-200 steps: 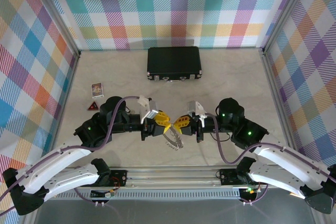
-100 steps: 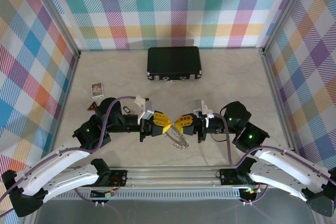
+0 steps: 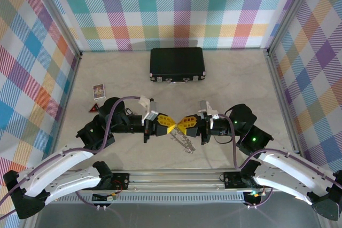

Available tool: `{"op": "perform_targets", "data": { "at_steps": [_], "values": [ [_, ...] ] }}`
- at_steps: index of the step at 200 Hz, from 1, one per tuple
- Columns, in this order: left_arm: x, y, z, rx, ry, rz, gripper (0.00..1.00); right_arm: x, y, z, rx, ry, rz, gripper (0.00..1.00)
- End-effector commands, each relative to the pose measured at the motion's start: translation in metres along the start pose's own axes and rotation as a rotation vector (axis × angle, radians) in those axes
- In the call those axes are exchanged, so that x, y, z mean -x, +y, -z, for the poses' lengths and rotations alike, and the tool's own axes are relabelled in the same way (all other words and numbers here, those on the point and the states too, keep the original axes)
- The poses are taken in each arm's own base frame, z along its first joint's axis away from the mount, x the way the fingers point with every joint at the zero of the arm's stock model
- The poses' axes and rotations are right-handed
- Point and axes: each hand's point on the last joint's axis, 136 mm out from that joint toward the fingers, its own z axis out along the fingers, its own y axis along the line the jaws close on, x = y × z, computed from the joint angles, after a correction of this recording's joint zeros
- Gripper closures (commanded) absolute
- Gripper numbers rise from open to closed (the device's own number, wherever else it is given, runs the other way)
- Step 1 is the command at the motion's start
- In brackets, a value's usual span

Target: Put the keys on the keyring

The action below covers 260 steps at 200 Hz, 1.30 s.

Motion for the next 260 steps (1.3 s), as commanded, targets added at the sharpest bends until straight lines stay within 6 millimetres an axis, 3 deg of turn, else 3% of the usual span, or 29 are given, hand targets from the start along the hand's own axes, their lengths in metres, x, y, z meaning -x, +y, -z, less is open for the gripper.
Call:
{"op": "perform_targets", "data": {
  "at_steps": [1,66,110,148,206,260],
  "values": [
    [0.013,-0.006,0.001,-0.031,-0.017,-0.025,0.99,0.016,0.006,0.001,0.026,-0.063,0.040,1.00],
    [0.012,-0.008,0.001,-0.034,0.013,-0.036,1.00,0.009,0.000,0.001,-0.009,-0.023,0.031,1.00],
    [0.002,-0.004,0.002,-0.010,0.120,-0.063,1.00,-0.006,-0.003,0.008,-0.055,0.081,0.048,0.77],
    [-0.008,0.003,0.002,0.017,0.216,-0.070,1.00,-0.014,-0.008,0.013,-0.102,0.167,0.073,0.69],
    [-0.013,0.005,0.005,0.025,0.351,-0.092,1.00,-0.017,-0.008,0.024,-0.137,0.241,0.112,0.71],
    [-0.018,0.005,0.003,0.011,0.422,-0.097,1.00,-0.016,-0.004,0.019,-0.100,0.234,0.116,0.68]
  ]
}}
